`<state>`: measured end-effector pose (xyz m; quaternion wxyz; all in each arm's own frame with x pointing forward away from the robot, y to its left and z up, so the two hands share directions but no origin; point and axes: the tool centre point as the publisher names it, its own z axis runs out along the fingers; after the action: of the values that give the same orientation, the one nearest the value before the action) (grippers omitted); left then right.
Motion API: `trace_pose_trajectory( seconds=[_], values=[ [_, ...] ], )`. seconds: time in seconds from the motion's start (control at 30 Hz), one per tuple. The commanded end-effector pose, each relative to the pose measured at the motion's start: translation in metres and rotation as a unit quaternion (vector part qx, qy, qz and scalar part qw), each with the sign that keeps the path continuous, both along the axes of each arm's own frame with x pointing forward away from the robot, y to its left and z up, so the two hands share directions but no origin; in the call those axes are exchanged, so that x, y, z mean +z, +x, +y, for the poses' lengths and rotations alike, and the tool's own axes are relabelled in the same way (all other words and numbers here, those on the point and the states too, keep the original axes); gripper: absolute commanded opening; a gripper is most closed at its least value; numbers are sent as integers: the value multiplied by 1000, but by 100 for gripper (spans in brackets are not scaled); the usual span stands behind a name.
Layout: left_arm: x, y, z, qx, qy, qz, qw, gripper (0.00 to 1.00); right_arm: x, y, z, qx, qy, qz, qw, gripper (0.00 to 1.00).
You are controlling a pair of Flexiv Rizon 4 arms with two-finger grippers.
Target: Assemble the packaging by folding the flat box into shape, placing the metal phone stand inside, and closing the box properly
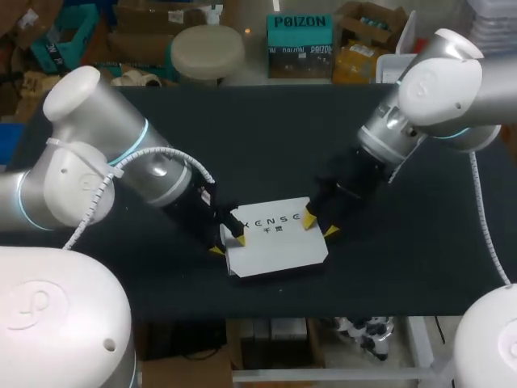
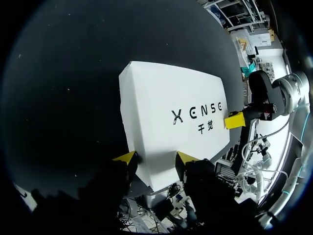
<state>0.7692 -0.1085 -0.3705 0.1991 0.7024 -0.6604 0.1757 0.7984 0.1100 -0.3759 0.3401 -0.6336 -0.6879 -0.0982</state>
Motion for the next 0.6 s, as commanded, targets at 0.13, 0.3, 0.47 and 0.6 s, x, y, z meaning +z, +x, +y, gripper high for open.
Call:
trace_pose_trajectory(
  seconds=[0.13,0.3,0.47,0.6],
  values=[
    [6,8,-3,0,3,20,1000,55,6,3,2,0,-3,12,1000,49],
    [8,10,-2,1,1,31,1000,54,8,4,2,0,-3,18,1000,49],
    [9,11,-1,4,6,44,999,54,8,6,2,0,-5,23,1000,49],
    [11,13,-1,5,11,51,999,54,10,6,2,0,-8,24,1000,49]
  ],
)
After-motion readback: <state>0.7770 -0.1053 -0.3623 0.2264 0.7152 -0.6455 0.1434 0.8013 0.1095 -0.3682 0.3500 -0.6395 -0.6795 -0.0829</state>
